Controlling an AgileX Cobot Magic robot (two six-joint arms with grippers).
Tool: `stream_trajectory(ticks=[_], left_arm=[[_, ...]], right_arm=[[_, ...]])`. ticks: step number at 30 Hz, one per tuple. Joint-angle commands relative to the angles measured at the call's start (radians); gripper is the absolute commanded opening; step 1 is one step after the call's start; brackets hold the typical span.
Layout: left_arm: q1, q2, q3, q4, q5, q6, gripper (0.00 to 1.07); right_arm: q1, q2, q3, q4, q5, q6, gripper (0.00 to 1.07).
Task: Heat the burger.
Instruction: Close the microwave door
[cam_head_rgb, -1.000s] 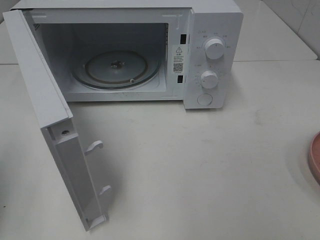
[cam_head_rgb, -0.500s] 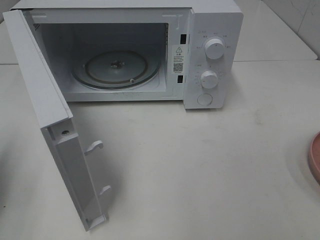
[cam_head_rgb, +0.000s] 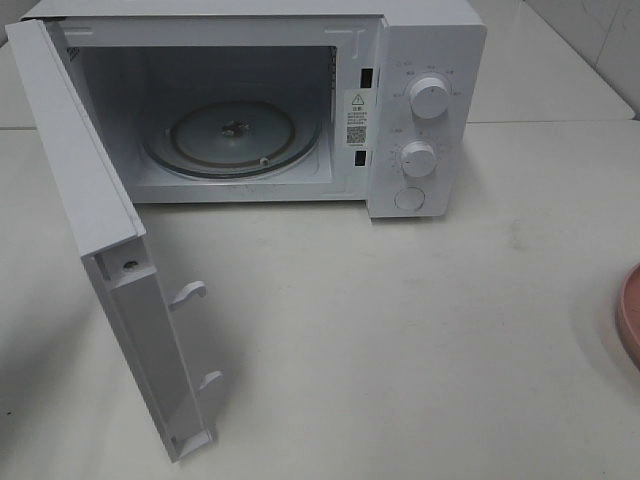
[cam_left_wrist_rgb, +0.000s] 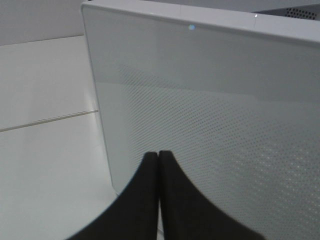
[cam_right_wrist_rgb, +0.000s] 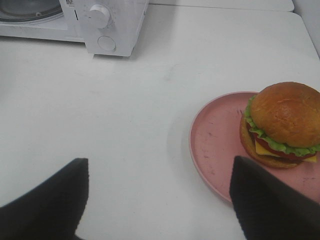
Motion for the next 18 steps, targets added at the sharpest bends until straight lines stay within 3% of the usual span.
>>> stream_trajectory(ticks=[1,6,10,18], left_arm=[[-0.011,0.031,-0.022,0.015,-0.044,-0.011,0.0],[-0.099,0.083,-0.051,-0.038,-0.04,0.019,0.0],[-0.203,0.117,-0.061,-0.206,-0.044,0.069,0.0],[-0.342,0.148,-0.104,-0.375,-0.037,0.103,0.0]], right_arm=[[-0.004,-0.026,0.002,-0.001,0.0,-0.003,0.76],[-0.004,-0.026,0.002,-0.001,0.0,-0.003,0.76],[-0.004,-0.026,0.002,-0.001,0.0,-0.003,0.76],[-0.004,-0.026,0.002,-0.001,0.0,-0.003,0.76]])
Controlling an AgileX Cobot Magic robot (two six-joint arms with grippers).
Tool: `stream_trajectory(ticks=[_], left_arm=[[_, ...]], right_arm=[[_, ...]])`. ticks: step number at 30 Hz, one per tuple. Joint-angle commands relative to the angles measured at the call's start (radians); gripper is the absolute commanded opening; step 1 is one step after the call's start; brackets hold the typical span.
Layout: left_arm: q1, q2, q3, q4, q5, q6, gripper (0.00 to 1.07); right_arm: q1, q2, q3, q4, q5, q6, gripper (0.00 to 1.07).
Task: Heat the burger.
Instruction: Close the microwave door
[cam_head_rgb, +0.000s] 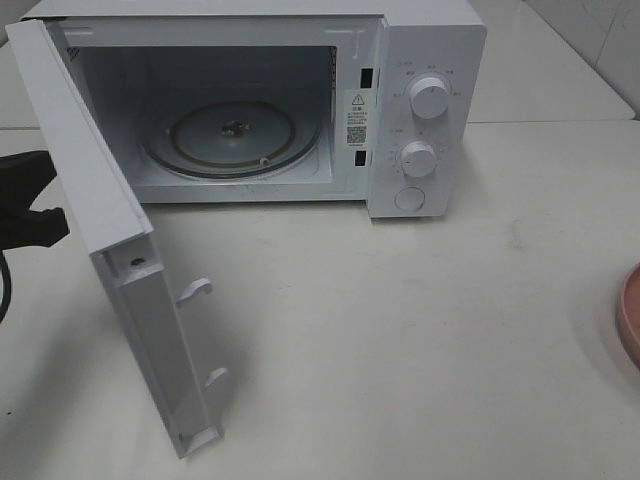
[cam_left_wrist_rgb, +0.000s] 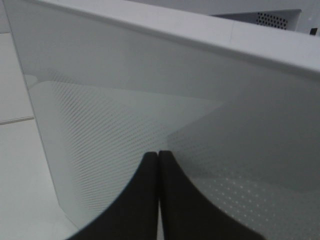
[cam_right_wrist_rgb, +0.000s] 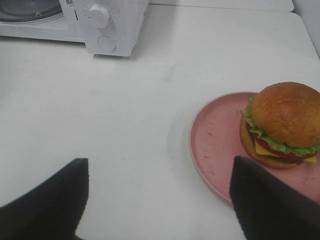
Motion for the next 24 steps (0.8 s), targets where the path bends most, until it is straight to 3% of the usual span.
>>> stream_trajectory(ticks=[1,6,8,11,16,17,19,20,22,24], left_arm=[[-0.092,0.017,-0.043,-0.135,-0.017,0.022,0.0],[-0.172,0.047,-0.074,-0.25,-0.016,0.049,0.0],[-0.251,0.096,-0.115,-0.362,-0.015,0.106,0.0],[-0.271,0.111,-0.128,-0.393,-0.015,0.12,0.0],[-0.392,0.2,-0.213,-0.613,-0.015,0.205,0.0],[-0.392,0.2,-0.213,-0.613,-0.015,0.205,0.0],[-0.467,0.253,-0.281,-0.762,-0.015,0.284,0.0],[-0.467,0.253,-0.281,-0.762,-0.015,0.284,0.0],[-0.512,0.294,-0.345,-0.869,-0.015,0.352,0.0],[-0.523,0.309,-0.363,-0.902,-0.015,0.376,0.0]], right_arm=[[-0.004,-0.026,0.002,-0.001,0.0,-0.003,0.76],[-0.004,-0.026,0.002,-0.001,0.0,-0.003,0.76],[-0.004,-0.026,0.002,-0.001,0.0,-0.003,0.76],[-0.004,-0.026,0.002,-0.001,0.0,-0.003,0.76],[-0.004,-0.026,0.002,-0.001,0.0,-0.003,0.76],[-0.004,-0.026,0.002,-0.001,0.0,-0.003,0.76],[-0.004,-0.026,0.002,-0.001,0.0,-0.003,0.76],[-0.004,-0.026,0.002,-0.001,0.0,-0.003,0.76],[-0.004,-0.026,0.002,-0.001,0.0,-0.003,0.76],[-0.004,-0.026,0.002,-0.001,0.0,-0.003,0.76]])
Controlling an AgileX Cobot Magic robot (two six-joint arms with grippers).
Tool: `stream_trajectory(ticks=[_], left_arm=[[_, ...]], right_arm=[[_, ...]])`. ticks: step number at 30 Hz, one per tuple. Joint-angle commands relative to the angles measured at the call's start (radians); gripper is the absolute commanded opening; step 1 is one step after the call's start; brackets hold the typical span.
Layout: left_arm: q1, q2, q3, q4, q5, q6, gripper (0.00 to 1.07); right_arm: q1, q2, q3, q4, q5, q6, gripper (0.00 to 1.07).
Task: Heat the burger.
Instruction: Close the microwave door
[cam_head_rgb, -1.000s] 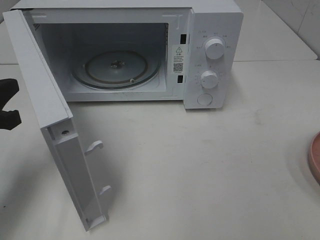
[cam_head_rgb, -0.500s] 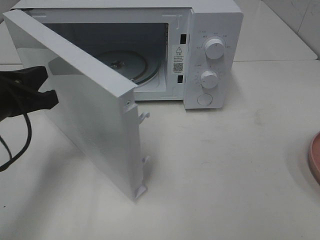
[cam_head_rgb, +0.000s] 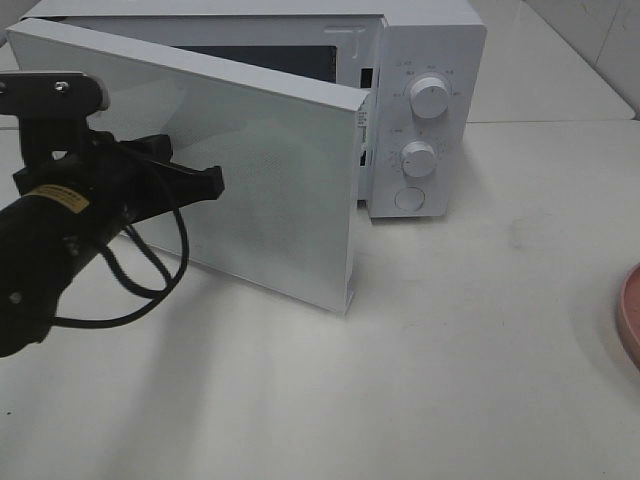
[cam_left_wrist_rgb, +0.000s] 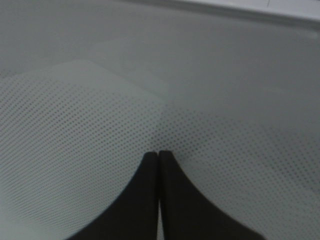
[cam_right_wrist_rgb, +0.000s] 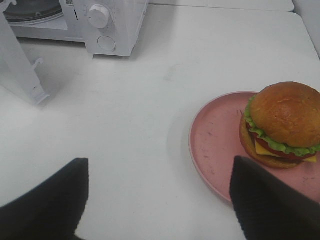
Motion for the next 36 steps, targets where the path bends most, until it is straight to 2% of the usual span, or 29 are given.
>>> stream_trajectory(ticks=[1,3,6,7,10,12,13,14,15,17,25,26,32,36], left_arm=[[-0.053,0.056,-0.093,-0.156,-0.015,0.098,0.0],[-0.06,0.067,-0.11,-0.173,-0.014,0.114,0.0],[-0.068,0.102,-0.174,-0.223,-0.003,0.145,0.0],[-0.068,0.126,-0.222,-0.251,0.023,0.168,0.0],[-0.068,0.147,-0.264,-0.275,0.039,0.197,0.0],[-0.068,0.182,-0.327,-0.323,0.041,0.254,0.0],[-0.068,0.182,-0.327,-0.323,0.041,0.254,0.0],[-0.068,0.203,-0.368,-0.351,0.042,0.292,0.0],[-0.068,0.203,-0.368,-0.351,0.042,0.292,0.0],[-0.068,0.23,-0.414,-0.395,0.045,0.332,0.0],[-0.036,0.258,-0.504,-0.428,0.109,0.344,0.0],[-0.013,0.26,-0.523,-0.427,0.116,0.347,0.0],[0.032,0.268,-0.567,-0.422,0.169,0.347,0.0],[0.028,0.264,-0.568,-0.421,0.176,0.359,0.0]], right_arm=[[-0.004,-0.026,0.002,-0.001,0.0,-0.003,0.76],[-0.004,-0.026,0.002,-0.001,0.0,-0.003,0.76],[-0.004,-0.026,0.002,-0.001,0.0,-0.003,0.76],[-0.004,-0.026,0.002,-0.001,0.0,-0.003,0.76],[-0.004,-0.026,0.002,-0.001,0.0,-0.003,0.76],[-0.004,-0.026,0.002,-0.001,0.0,-0.003,0.76],[-0.004,-0.026,0.002,-0.001,0.0,-0.003,0.76],[-0.004,-0.026,0.002,-0.001,0.0,-0.003,0.76],[-0.004,-0.026,0.002,-0.001,0.0,-0.003,0.76],[-0.004,-0.026,0.002,-0.001,0.0,-0.003,0.76],[-0.004,-0.026,0.002,-0.001,0.0,-0.003,0.76],[-0.004,-0.026,0.002,-0.001,0.0,-0.004,0.76],[-0.004,-0.026,0.002,-0.001,0.0,-0.003,0.76],[-0.004,-0.026,0.002,-0.001,0.0,-0.003,0.76]])
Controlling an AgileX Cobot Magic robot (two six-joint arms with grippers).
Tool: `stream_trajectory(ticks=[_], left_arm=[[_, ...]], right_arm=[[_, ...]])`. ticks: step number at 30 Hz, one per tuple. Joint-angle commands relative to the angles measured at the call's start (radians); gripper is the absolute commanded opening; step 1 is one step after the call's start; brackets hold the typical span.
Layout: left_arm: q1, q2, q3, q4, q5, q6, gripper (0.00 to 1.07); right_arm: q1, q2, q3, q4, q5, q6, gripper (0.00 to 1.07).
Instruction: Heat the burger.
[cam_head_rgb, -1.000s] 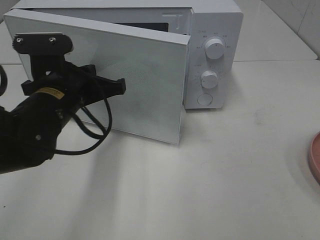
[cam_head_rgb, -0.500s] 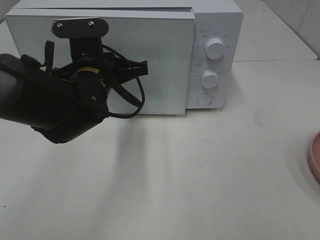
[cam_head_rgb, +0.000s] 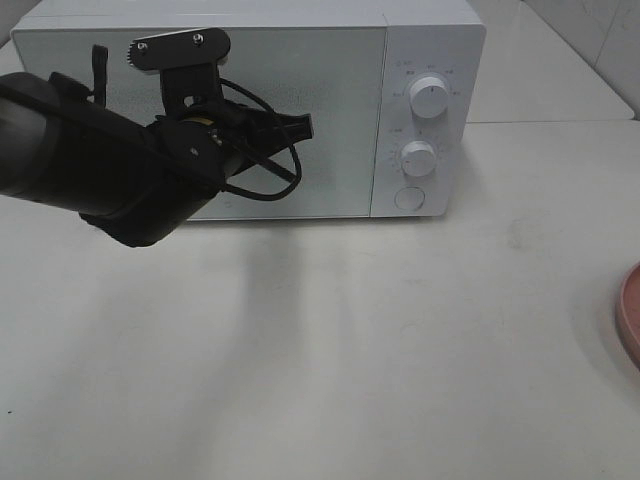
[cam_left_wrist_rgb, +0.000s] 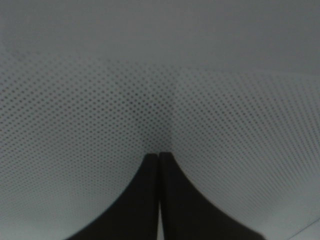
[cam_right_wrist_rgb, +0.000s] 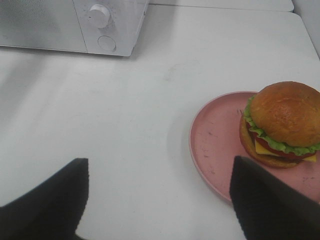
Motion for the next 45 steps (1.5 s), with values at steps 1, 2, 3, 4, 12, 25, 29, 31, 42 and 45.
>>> stream_trajectory(ticks=[1,2,3,4,12,25,29,31,42,45], left_arm=[[0.029,0.004,-0.042,0.039,-0.096,0.044,0.0],[0.017,0.004,-0.042,0.037,-0.096,0.064,0.0],[0.017,0.004,-0.042,0.037,-0.096,0.064,0.0],[-0.009,0.004,-0.042,0.027,-0.096,0.1,0.0],[-0.148,0.004,-0.042,-0.112,-0.1,0.207,0.0],[-0.228,-0.043,-0.042,-0.188,0.193,0.395,0.0],[-0.228,-0.088,-0.042,-0.157,0.335,0.451,0.0],[-0.228,-0.1,-0.042,-0.157,0.364,0.461,0.0],[-0.037,-0.17,-0.042,-0.137,0.97,0.417,0.18],[0.052,-0.185,-0.042,-0.042,1.173,0.272,0.69]], right_arm=[[-0.004,-0.026,0.002,-0.001,0.0,-0.003,0.76],[-0.004,-0.026,0.002,-0.001,0.0,-0.003,0.76],[-0.004,-0.026,0.002,-0.001,0.0,-0.003,0.76],[-0.004,-0.026,0.002,-0.001,0.0,-0.003,0.76],[-0.004,-0.026,0.002,-0.001,0.0,-0.003,0.76],[-0.004,-0.026,0.002,-0.001,0.0,-0.003,0.76],[-0.004,-0.026,0.002,-0.001,0.0,-0.003,0.76],[-0.004,-0.026,0.002,-0.001,0.0,-0.003,0.76],[-0.004,-0.026,0.002,-0.001,0.0,-0.003,0.76],[-0.004,-0.026,0.002,-0.001,0.0,-0.003,0.76]])
